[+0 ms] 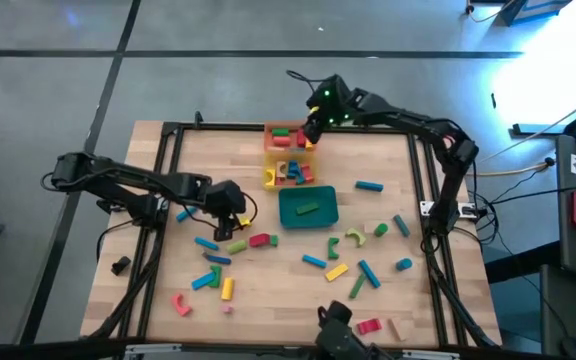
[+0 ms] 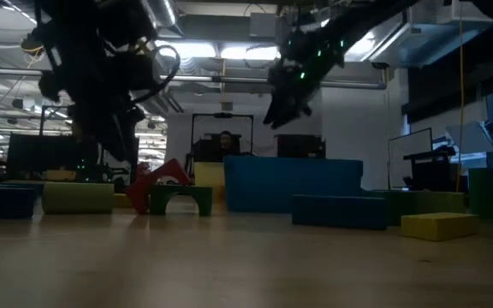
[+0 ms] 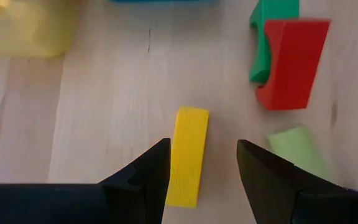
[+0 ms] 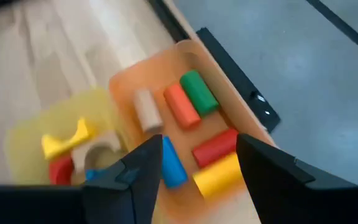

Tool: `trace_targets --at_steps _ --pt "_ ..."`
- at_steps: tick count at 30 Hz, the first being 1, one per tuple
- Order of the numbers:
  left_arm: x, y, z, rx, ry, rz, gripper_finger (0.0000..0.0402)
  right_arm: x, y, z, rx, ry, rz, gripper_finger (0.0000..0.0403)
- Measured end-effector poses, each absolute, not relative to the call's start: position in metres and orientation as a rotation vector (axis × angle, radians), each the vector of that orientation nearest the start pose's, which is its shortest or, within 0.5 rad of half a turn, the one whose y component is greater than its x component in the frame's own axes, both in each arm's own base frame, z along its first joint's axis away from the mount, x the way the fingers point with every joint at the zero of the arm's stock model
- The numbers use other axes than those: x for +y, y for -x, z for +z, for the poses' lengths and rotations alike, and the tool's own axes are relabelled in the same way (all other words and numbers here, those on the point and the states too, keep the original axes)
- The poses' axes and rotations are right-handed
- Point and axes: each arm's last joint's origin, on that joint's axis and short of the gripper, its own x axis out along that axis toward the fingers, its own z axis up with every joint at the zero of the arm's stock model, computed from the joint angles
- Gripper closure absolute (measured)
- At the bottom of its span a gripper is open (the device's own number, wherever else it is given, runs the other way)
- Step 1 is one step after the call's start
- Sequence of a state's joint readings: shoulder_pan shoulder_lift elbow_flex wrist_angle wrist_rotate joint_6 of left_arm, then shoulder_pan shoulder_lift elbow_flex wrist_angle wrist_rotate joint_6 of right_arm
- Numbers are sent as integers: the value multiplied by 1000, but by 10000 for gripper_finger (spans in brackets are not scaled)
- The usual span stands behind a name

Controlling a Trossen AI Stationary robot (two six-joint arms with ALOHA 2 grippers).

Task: Sort blocks by size
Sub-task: Put the yellow rectangular block into the blue bin

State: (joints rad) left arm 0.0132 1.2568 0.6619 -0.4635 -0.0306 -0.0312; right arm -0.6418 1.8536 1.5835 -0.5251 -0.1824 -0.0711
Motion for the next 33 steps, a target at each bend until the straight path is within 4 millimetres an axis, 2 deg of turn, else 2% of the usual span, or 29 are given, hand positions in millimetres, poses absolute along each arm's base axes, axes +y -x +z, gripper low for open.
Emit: trace_targets --at_steps 5,10,16,22,27,30,33 --pt "4 -218 167 1029 12 59 233 -231 -319 331 833 -229 -372 208" --pt "4 -211 155 1039 12 60 233 -217 -300 368 878 -244 -363 210" --pt "4 -205 142 1033 12 60 233 -187 -269 393 970 -268 -350 210" --pt "4 -197 130 1049 11 60 233 -137 -242 418 1009 -250 -393 210" --pt "4 -198 122 1063 2 61 242 -91 -218 423 990 -216 -464 210" --pt "4 -199 121 1061 -15 54 270 -67 -199 413 986 -230 -521 210" --pt "5 -203 124 1022 -16 60 309 -49 -180 394 989 -253 -585 210"
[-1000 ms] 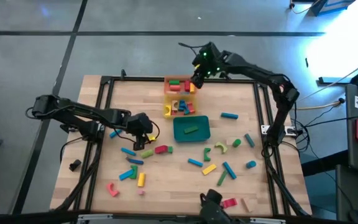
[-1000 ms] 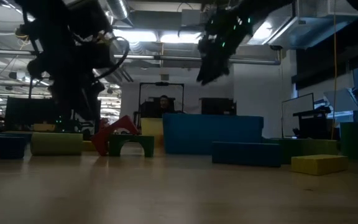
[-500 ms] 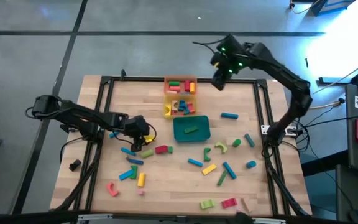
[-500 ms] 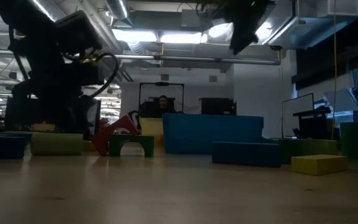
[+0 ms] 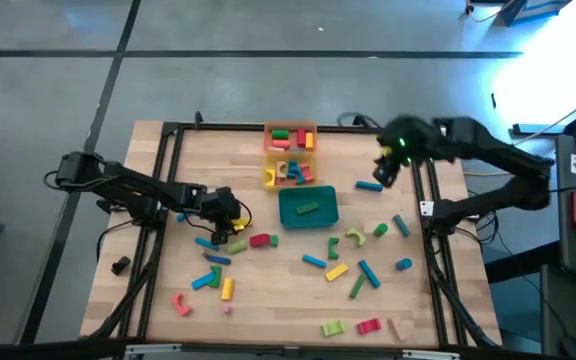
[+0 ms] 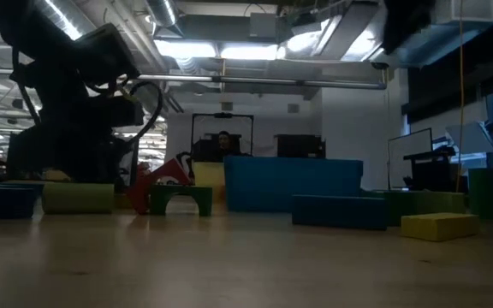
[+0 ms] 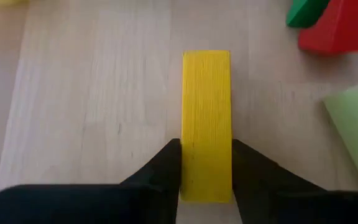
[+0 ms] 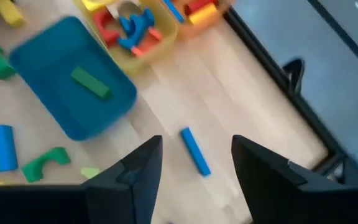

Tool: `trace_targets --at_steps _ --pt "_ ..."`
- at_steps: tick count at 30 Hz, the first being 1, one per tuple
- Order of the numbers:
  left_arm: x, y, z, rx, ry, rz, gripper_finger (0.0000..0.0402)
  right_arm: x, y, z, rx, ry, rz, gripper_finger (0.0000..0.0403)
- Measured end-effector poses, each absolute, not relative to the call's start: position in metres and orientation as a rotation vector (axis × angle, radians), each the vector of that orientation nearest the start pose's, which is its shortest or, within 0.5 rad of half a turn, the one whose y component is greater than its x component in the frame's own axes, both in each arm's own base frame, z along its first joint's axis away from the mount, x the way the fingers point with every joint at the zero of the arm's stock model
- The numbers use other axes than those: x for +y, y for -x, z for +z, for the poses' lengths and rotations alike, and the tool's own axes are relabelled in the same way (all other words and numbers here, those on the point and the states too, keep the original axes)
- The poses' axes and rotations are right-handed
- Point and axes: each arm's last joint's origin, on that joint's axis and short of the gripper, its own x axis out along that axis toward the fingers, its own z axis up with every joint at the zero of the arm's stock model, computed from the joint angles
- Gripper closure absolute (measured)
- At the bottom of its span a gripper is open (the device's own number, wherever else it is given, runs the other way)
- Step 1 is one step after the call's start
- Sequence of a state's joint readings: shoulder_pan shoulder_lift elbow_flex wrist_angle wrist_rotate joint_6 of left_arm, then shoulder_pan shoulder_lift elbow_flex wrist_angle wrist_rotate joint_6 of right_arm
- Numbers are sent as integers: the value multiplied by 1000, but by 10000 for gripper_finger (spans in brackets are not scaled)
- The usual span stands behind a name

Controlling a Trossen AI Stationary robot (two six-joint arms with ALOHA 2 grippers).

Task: Sort blocks by size
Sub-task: Put the yellow rectangular block into the blue bin

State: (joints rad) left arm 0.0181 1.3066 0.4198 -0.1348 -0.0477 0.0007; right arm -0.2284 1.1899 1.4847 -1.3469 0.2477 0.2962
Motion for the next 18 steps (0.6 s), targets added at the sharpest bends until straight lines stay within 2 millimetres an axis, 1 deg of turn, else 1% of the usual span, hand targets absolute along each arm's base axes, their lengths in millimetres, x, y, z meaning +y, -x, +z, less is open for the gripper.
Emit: trace_targets --at_steps 2,4,8,11,14,16,18 --pt "7 -208 131 996 -13 64 312 -39 -170 377 986 -274 -601 210" --pt "10 -215 143 941 -14 75 312 -32 -165 359 983 -294 -594 210" --pt "16 -226 170 890 -37 79 312 -23 -163 323 981 -293 -566 210" --pt "19 -235 195 838 -67 47 312 -22 -166 296 998 -270 -582 210" --pt "23 -243 213 767 -98 43 312 -24 -169 271 1018 -244 -617 210" --pt "26 -249 221 699 -111 50 312 -25 -171 257 1027 -216 -653 210" --pt "29 -254 222 648 -121 60 303 -26 -170 246 1039 -185 -690 210"
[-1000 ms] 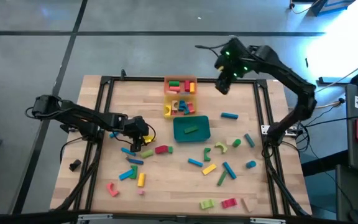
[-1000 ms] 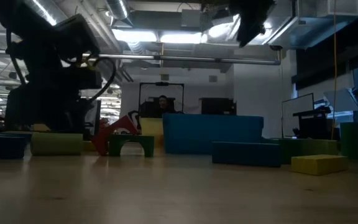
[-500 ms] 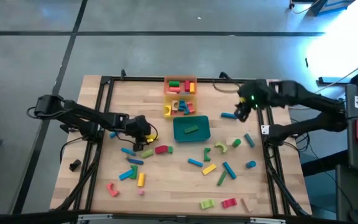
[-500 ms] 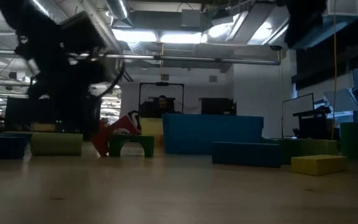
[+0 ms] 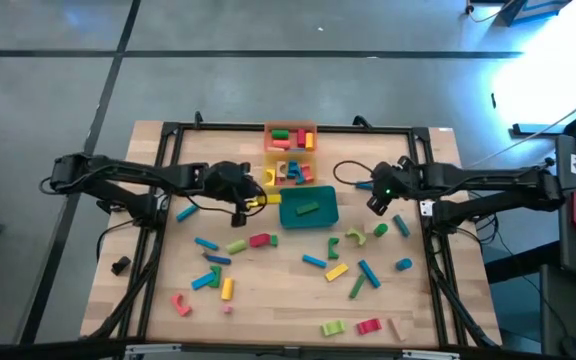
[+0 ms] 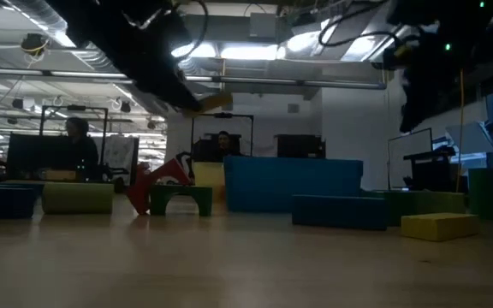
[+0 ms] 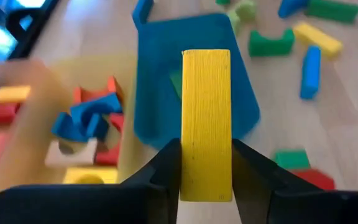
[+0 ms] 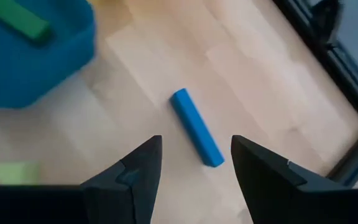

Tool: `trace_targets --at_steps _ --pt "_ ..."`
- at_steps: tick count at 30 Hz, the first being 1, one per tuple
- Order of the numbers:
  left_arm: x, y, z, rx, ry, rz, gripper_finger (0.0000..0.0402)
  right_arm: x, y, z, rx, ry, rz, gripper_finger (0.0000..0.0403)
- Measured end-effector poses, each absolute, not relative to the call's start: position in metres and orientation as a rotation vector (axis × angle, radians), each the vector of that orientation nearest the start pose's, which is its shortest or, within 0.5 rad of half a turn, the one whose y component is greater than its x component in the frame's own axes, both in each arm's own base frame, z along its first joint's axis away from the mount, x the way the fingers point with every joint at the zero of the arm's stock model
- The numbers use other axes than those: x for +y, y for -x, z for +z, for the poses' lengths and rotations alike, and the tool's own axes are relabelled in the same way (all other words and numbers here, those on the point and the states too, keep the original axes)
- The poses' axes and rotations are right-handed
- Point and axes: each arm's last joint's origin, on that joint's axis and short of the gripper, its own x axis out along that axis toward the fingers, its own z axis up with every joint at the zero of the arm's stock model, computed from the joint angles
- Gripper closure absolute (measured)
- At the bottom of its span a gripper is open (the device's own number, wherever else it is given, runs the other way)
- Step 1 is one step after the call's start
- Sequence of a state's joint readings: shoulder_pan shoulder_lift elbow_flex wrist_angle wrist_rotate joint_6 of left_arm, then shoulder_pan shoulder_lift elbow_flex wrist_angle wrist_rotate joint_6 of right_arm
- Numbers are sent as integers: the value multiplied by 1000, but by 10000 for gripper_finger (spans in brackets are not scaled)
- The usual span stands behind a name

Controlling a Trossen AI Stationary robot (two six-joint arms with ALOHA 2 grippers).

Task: Sort blocks by size
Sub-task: Put the yellow rectangular block into the blue bin

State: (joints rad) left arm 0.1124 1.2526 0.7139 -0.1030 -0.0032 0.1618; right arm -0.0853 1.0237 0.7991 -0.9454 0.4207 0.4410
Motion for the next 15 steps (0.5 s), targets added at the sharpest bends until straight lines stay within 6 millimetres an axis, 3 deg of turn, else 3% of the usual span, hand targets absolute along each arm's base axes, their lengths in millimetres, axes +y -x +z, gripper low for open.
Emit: trace_targets --at_steps 4,15 --pt "33 -270 216 578 -131 73 285 -28 -170 232 1051 -140 -742 210" --pt "35 -312 186 438 -161 71 276 -45 -177 221 1088 -132 -792 210"
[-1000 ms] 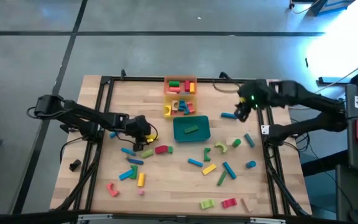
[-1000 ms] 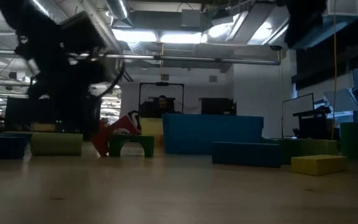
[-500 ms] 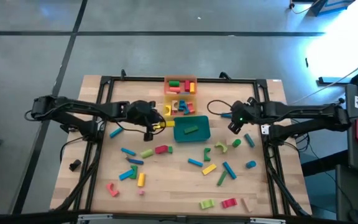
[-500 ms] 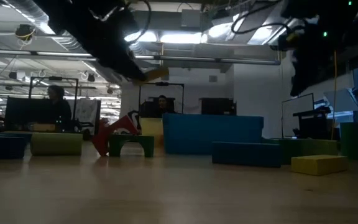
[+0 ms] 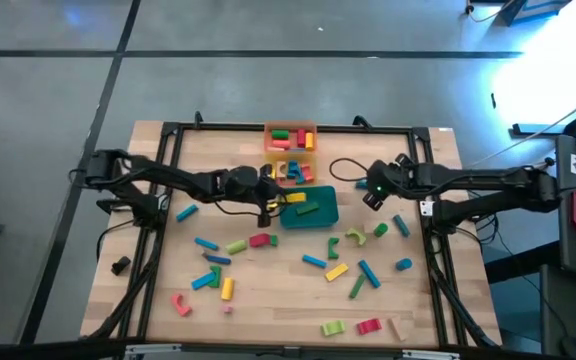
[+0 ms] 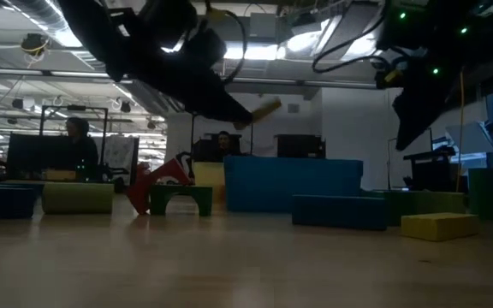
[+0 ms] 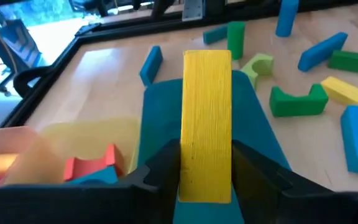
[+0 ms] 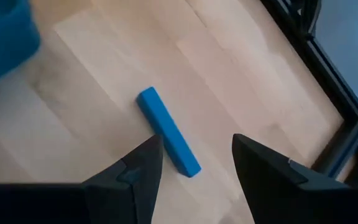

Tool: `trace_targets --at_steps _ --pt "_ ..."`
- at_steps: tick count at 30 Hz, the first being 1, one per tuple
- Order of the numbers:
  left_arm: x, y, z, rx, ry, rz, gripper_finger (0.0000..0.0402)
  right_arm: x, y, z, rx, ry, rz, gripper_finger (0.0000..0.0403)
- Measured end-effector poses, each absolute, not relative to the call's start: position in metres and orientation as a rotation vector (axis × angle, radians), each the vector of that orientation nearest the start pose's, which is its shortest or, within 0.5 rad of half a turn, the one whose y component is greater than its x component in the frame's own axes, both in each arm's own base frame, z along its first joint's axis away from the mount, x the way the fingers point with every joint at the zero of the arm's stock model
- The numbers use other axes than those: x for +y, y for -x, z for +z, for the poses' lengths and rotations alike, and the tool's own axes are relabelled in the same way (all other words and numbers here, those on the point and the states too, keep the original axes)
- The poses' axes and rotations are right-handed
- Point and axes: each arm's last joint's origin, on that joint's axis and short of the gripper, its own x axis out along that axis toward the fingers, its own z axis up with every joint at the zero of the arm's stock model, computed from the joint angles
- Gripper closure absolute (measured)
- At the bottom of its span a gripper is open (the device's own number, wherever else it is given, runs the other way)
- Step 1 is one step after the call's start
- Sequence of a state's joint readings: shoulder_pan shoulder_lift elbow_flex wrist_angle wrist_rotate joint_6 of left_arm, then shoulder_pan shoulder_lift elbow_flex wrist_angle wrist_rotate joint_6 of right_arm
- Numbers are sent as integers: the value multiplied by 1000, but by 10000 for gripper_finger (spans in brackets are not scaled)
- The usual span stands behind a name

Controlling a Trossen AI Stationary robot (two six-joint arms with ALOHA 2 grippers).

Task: Sort blocks by size
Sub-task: Put the yellow rectangular block into the blue bin, then put the blue rectangular block into the blue bin

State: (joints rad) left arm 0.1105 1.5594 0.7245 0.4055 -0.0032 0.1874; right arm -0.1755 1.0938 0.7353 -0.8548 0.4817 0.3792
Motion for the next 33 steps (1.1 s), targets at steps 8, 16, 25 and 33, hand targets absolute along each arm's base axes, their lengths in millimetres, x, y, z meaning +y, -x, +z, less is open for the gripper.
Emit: trace_targets --at_steps 8,16,25,33 --pt "36 -326 201 390 -134 83 213 -67 -188 208 1159 -204 -671 210" --pt "34 -303 244 427 -216 62 208 -85 -196 186 1282 -219 -572 210" --pt "28 -249 277 542 -89 79 212 -108 -204 161 1347 -235 -518 211" --pt "22 -200 282 738 90 125 212 -116 -206 143 1401 -305 -468 305"
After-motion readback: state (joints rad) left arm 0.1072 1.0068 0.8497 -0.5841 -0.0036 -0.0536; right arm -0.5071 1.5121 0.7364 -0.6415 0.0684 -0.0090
